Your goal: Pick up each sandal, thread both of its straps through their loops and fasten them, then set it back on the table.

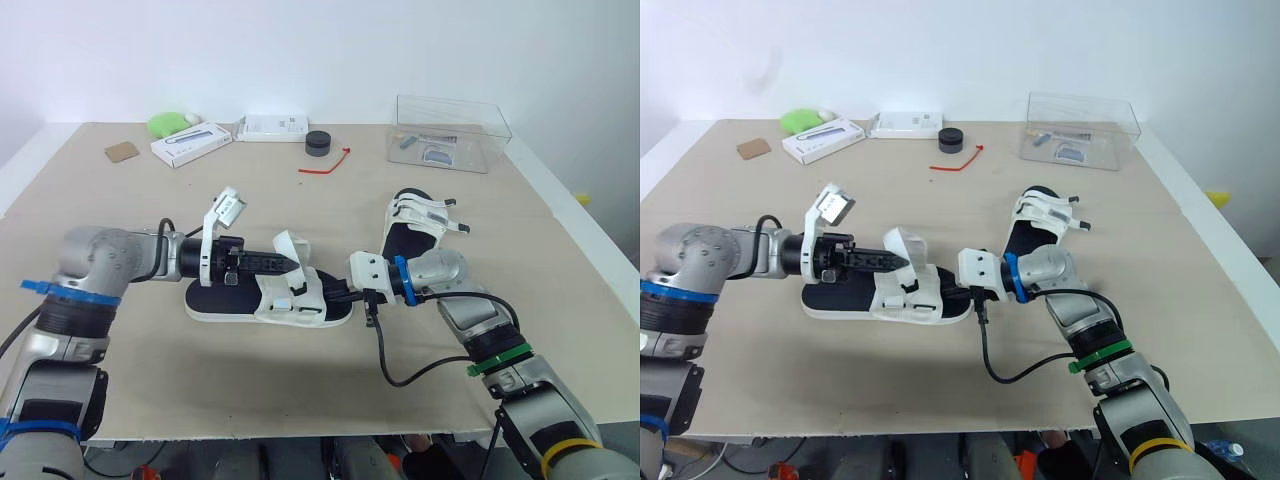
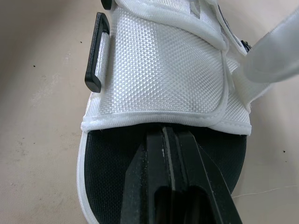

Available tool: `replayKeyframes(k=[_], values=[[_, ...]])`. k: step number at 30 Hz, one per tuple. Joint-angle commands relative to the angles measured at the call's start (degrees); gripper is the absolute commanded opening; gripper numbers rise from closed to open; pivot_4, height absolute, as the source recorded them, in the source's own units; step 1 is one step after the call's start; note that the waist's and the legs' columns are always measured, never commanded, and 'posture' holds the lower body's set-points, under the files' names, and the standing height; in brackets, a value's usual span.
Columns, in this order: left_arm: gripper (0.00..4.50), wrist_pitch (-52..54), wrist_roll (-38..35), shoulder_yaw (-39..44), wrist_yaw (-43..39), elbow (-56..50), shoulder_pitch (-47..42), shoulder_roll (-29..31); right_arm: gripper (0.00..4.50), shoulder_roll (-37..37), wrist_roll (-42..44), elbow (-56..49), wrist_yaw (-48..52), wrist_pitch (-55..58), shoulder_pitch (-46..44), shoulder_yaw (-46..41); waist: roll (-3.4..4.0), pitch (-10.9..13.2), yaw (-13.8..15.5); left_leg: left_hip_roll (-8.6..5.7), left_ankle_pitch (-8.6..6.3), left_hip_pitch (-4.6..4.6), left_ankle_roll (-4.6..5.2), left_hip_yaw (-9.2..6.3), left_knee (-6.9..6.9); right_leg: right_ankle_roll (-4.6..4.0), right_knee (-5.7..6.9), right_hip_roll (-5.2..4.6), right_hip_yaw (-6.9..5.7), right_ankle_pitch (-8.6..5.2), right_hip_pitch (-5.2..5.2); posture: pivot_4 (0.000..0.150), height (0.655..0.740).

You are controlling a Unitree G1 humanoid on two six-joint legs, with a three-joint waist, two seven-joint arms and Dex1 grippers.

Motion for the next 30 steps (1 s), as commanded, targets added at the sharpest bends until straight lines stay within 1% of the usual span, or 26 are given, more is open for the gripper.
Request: replayKeyframes(k=[1,3,7,12,24,30], values=[[0.07,-4.61,7.01,-5.60,-11.10,5.37,-5.43,0.52,0.00,-0.91,-1.25,0.10,-0.62,0.93,0.89,0.02,-0.01,0.00,0.01,0.00,0.00,-0.01,0.00,-0.02,0.00,0.00,0.00,0.00,-0.01,0.00,0.00,0.150,0.7400],[0.07,-5.83,9.74,-7.72,-15.11,8.10,-7.30,-0.03,0.00,-1.00,-1.25,-0.12,-0.69,1.11,1.03,-0.02,-0.01,0.00,0.02,-0.01,0.00,-0.03,0.01,-0.01,0.00,0.00,-0.01,0.03,-0.03,-0.01,-0.01,0.150,0.7400],[0.07,-8.22,14.22,-10.14,-20.36,11.66,-9.99,-2.24,0.00,-1.16,-1.28,-0.89,-1.28,1.48,1.59,-0.18,-0.01,0.00,-0.04,0.01,-0.05,-0.04,0.08,0.01,0.00,0.06,-0.02,0.06,0.03,-0.01,-0.04,0.150,0.7400],[0.07,-8.01,16.99,-11.16,-23.38,10.11,-9.88,-3.14,0.00,-1.47,-1.11,-2.26,-1.73,2.09,2.49,-0.31,-0.01,0.01,-0.11,0.03,-0.06,-0.07,0.09,-0.01,0.00,0.06,-0.01,0.06,0.02,-0.01,-0.05,0.150,0.7400],[0.07,-7.05,20.60,-11.00,-25.33,8.91,-9.66,-5.34,0.00,-1.41,-1.26,-2.32,-2.44,2.10,2.62,-0.19,-0.01,0.01,-0.12,0.05,-0.06,-0.08,0.11,-0.04,0.01,0.07,-0.01,0.07,0.00,-0.02,-0.05,0.150,0.7400],[0.07,-7.38,22.09,-10.01,-24.84,11.79,-11.54,-7.69,0.00,-1.34,-1.32,-2.59,-2.79,2.03,2.95,-0.12,-0.02,0.01,-0.12,0.05,-0.06,-0.08,0.11,-0.04,0.01,0.09,-0.01,0.06,0.00,-0.01,-0.04,0.150,0.7400]])
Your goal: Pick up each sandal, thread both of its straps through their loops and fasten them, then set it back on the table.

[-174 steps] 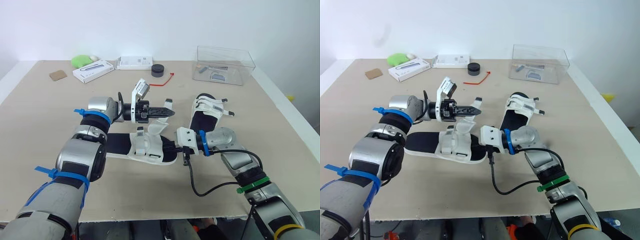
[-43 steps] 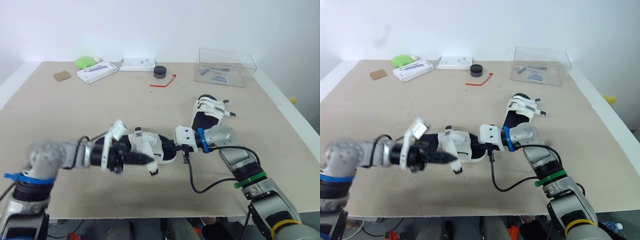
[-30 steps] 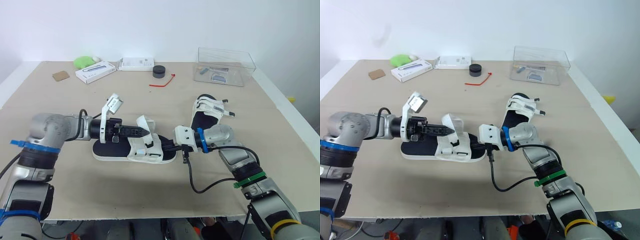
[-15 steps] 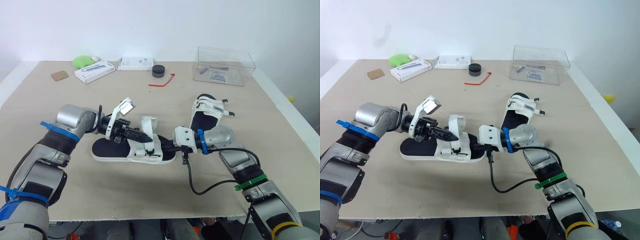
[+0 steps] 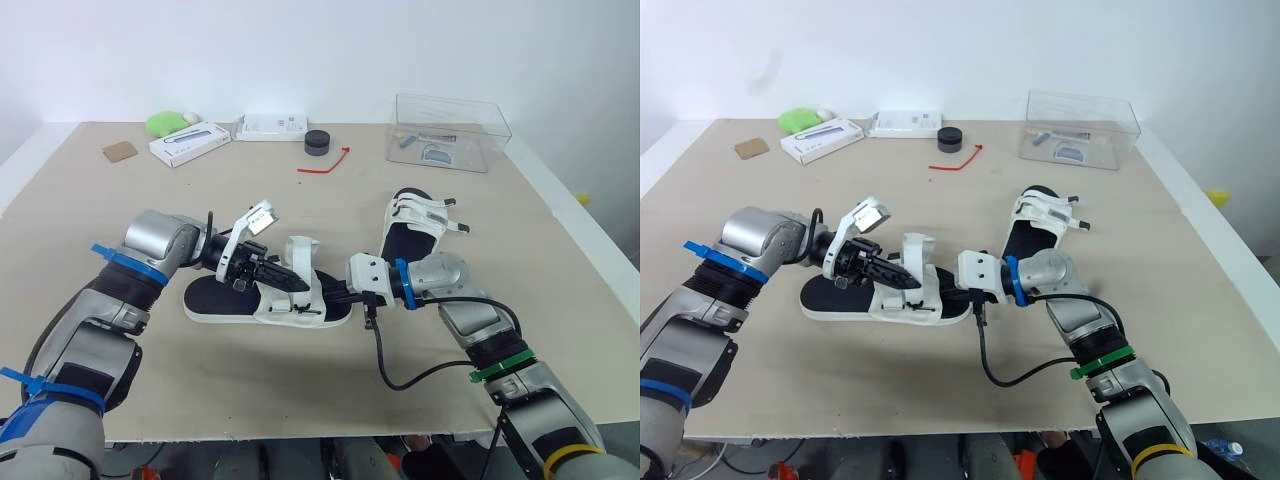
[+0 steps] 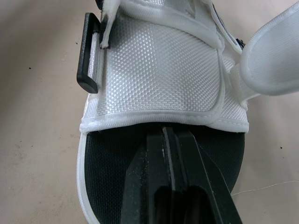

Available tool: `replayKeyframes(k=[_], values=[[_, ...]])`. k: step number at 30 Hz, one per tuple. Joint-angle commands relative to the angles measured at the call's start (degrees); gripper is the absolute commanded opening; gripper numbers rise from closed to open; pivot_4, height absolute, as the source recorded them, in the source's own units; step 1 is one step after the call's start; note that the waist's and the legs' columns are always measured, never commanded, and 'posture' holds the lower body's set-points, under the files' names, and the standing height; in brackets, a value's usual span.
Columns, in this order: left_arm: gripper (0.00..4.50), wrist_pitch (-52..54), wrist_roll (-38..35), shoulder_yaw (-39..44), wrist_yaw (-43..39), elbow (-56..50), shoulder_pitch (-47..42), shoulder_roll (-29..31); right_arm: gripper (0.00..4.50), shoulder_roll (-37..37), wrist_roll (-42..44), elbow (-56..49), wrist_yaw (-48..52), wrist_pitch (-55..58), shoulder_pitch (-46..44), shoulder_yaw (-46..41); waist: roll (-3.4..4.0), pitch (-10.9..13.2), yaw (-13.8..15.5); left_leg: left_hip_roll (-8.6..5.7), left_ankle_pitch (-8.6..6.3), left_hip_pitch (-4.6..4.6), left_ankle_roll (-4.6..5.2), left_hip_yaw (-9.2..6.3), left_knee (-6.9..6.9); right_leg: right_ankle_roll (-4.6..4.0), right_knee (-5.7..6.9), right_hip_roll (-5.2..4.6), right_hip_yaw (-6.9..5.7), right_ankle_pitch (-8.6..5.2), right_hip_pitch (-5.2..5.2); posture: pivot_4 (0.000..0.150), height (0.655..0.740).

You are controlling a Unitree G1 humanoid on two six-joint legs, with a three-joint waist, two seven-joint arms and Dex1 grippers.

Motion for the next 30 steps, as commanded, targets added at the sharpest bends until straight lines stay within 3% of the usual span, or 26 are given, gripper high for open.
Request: replayKeyframes(k=[1,30], values=[[0.07,-0.22,0.68,1.84,-0.07,1.15,-2.91,-1.02,0.00,-0.97,-1.33,0.38,-0.58,0.66,1.09,0.07,0.00,0.00,0.00,-0.01,0.00,0.00,0.00,0.01,0.00,0.01,0.00,0.00,0.01,0.01,0.00,0.150,0.7400],[0.07,2.93,1.61,0.87,1.19,-3.50,0.32,-0.95,0.00,-0.36,-1.58,1.78,-1.09,0.22,0.24,0.30,0.00,0.00,-0.03,0.02,-0.01,0.02,0.01,0.00,0.00,0.00,0.01,0.02,0.01,0.00,0.00,0.150,0.7400]])
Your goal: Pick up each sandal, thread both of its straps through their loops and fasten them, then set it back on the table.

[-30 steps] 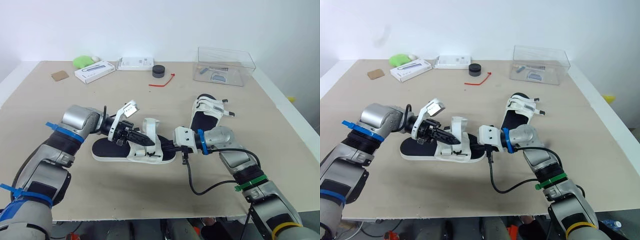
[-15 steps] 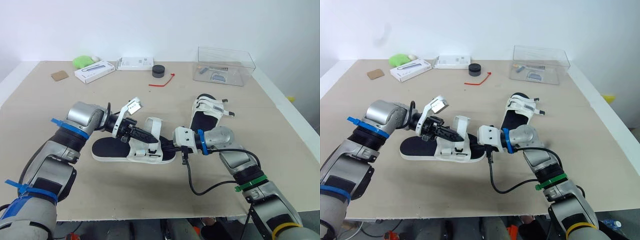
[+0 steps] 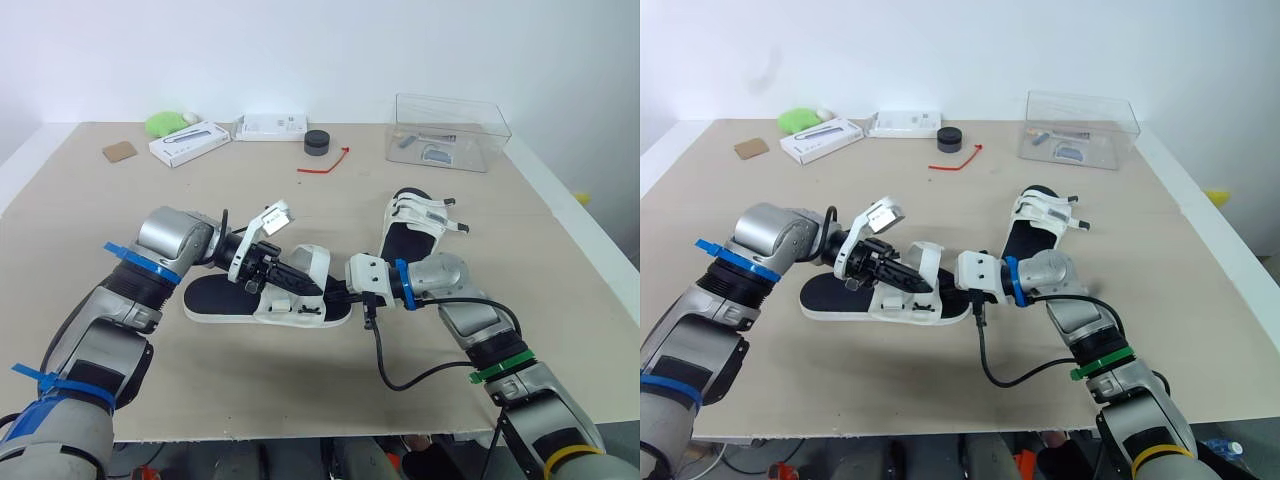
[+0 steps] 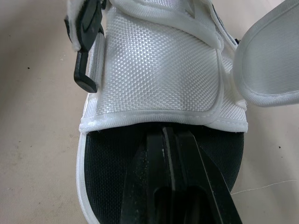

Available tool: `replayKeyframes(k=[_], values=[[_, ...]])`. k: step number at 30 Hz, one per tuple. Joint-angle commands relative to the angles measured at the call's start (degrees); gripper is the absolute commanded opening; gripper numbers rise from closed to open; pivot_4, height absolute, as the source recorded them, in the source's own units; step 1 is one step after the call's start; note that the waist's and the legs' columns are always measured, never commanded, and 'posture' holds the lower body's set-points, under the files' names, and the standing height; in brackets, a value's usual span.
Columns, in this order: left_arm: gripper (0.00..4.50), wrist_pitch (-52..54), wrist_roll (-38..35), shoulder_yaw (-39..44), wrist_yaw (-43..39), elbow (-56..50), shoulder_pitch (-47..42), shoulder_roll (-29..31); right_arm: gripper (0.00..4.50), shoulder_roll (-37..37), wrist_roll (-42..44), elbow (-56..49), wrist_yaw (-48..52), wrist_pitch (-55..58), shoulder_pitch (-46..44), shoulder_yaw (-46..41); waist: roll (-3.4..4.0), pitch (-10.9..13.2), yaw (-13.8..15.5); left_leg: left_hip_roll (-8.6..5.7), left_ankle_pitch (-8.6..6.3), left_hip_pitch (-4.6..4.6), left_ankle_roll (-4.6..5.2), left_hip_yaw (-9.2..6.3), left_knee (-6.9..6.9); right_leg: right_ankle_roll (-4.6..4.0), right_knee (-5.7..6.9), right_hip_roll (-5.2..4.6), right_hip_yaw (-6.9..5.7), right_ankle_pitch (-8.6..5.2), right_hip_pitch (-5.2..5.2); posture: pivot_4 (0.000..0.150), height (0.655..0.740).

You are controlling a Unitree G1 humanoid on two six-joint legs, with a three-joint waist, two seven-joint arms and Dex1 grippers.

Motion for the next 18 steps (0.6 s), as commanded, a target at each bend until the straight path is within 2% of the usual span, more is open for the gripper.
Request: replayKeyframes(k=[1,10,18], values=[[0.07,-0.43,1.02,0.34,0.55,0.17,0.78,0.62,0.00,-0.38,-1.61,1.81,-0.66,0.60,0.03,0.27,0.00,0.00,-0.01,0.00,0.00,0.00,0.00,0.00,0.00,0.00,0.00,0.00,0.00,0.00,0.00,0.150,0.7400],[0.07,-2.54,3.17,-0.56,1.19,0.68,2.02,0.63,0.00,0.03,-1.64,2.20,-0.68,0.36,-0.24,0.41,0.00,0.00,-0.03,0.03,0.00,0.04,0.00,0.01,0.00,-0.02,0.02,0.04,0.01,0.01,0.01,0.150,0.7400],[0.07,-12.51,8.88,0.44,5.06,8.57,1.18,-1.88,0.00,-0.15,-1.64,2.22,-0.62,0.26,-0.10,0.42,0.00,-0.01,-0.05,0.04,0.00,0.05,0.00,0.01,0.00,-0.04,0.02,0.04,0.01,0.02,0.02,0.150,0.7400]])
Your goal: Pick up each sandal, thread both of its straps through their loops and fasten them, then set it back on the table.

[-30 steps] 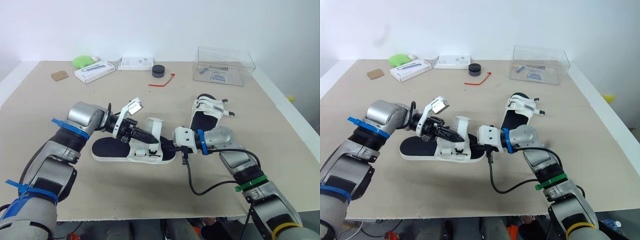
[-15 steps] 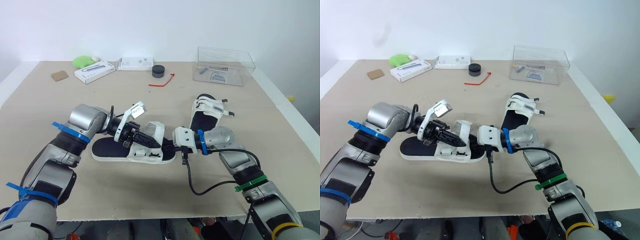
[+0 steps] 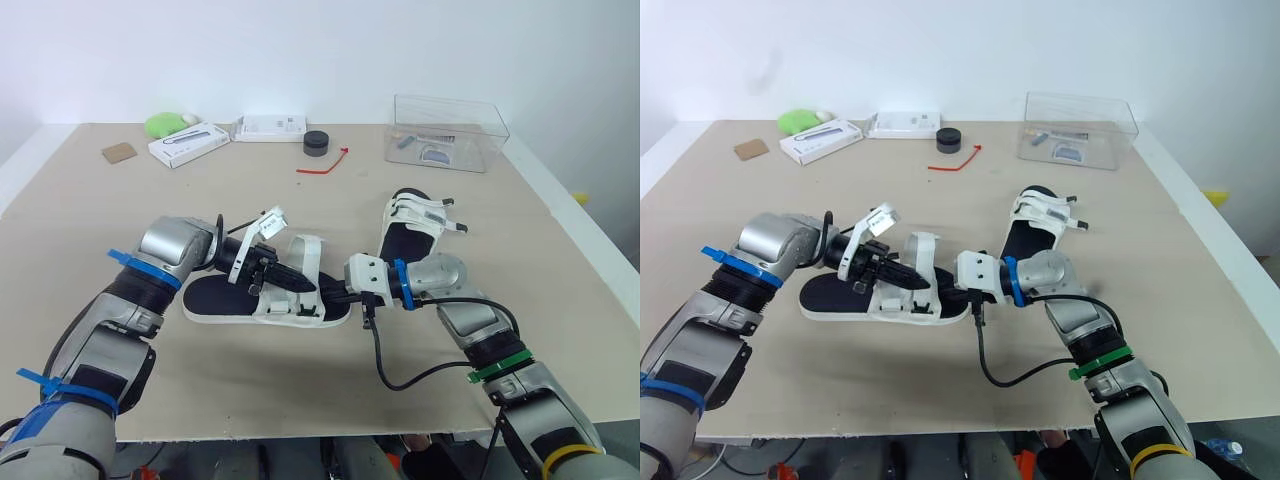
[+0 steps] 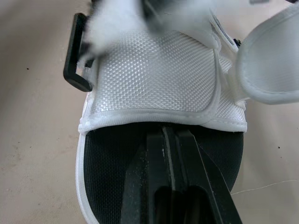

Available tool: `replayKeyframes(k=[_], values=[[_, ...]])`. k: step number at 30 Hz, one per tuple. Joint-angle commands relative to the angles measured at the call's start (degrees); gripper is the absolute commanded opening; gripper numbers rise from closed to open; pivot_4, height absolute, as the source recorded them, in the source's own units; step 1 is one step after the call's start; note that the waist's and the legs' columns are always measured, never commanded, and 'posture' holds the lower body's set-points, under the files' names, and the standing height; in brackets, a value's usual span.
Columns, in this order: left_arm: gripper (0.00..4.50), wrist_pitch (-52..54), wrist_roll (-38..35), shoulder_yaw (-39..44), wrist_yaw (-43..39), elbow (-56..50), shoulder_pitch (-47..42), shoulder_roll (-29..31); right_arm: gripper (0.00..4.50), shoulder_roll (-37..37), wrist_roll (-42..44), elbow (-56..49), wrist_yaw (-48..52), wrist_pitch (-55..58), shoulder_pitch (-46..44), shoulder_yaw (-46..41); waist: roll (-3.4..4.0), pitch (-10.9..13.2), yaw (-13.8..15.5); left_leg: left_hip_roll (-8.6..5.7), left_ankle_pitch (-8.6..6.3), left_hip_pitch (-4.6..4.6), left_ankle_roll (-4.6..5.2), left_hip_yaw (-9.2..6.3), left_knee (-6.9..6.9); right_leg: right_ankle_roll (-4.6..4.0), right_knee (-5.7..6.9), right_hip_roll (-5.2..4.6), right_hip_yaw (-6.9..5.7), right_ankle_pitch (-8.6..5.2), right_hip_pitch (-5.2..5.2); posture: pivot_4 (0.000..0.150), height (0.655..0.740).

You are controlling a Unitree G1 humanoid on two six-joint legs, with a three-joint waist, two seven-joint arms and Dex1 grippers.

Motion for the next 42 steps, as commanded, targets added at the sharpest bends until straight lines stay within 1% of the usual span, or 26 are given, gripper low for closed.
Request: replayKeyframes(k=[1,4,11,21,25,33,39,42], values=[[0.07,-3.34,2.93,0.02,0.43,2.20,-0.43,-0.26,0.00,-0.56,-1.63,1.49,-0.39,0.82,0.05,0.35,0.00,0.00,0.00,0.00,0.00,0.00,0.00,0.00,0.00,0.00,0.00,0.00,0.00,0.00,0.00,0.150,0.7400],[0.07,-5.31,3.86,-0.13,-0.40,2.49,-0.29,-0.35,0.00,-0.65,-1.65,1.49,-0.36,0.76,-0.01,0.35,0.00,0.00,-0.01,0.00,0.00,0.01,0.00,0.01,0.00,0.01,0.00,-0.01,0.00,0.02,0.00,0.150,0.7400],[0.07,-3.60,2.43,1.17,-2.41,-0.47,-0.40,-0.41,0.00,-0.86,-1.60,1.40,-0.14,0.68,0.07,0.36,0.00,0.00,-0.02,0.00,0.01,0.00,0.00,0.01,0.00,0.01,0.00,0.00,0.01,0.03,0.00,0.150,0.7400],[0.07,-4.42,2.47,1.05,-2.50,-4.39,0.50,-0.35,0.00,-0.99,-1.64,1.46,0.13,0.56,-0.10,0.37,0.00,0.00,-0.04,0.00,0.01,-0.01,0.00,0.01,0.00,0.01,0.00,0.00,0.01,0.02,0.00,0.150,0.7400],[0.07,-6.67,3.11,-0.22,-3.79,-7.99,2.10,0.55,0.00,-1.10,-1.71,1.38,0.19,0.49,0.01,0.39,0.00,0.00,-0.06,0.01,0.01,-0.02,0.00,0.00,0.00,0.01,-0.01,-0.01,0.01,0.02,-0.01,0.150,0.7400],[0.07,-9.11,4.99,-3.08,-6.81,-11.47,5.28,3.27,0.00,-1.31,-1.66,1.19,0.23,0.67,0.10,0.27,0.00,0.00,-0.10,0.03,0.00,-0.01,0.01,0.00,-0.01,-0.02,-0.01,0.01,0.00,0.00,-0.01,0.150,0.7400],[0.07,-10.69,6.40,-3.12,-6.29,-10.60,5.20,3.10,0.00,-1.12,-1.76,1.55,0.27,0.61,-0.15,0.29,0.00,0.00,-0.10,0.04,-0.04,0.00,0.07,0.00,-0.01,-0.05,-0.01,0.05,0.01,-0.04,-0.01,0.150,0.7400],[0.07,-8.28,5.05,-1.60,-5.52,-9.43,3.88,2.12,0.00,-1.04,-1.84,1.84,0.28,0.45,-0.30,0.35,0.00,0.00,-0.09,0.04,-0.05,0.00,0.08,0.00,-0.01,-0.06,-0.01,0.05,0.01,-0.04,-0.01,0.150,0.7400]])
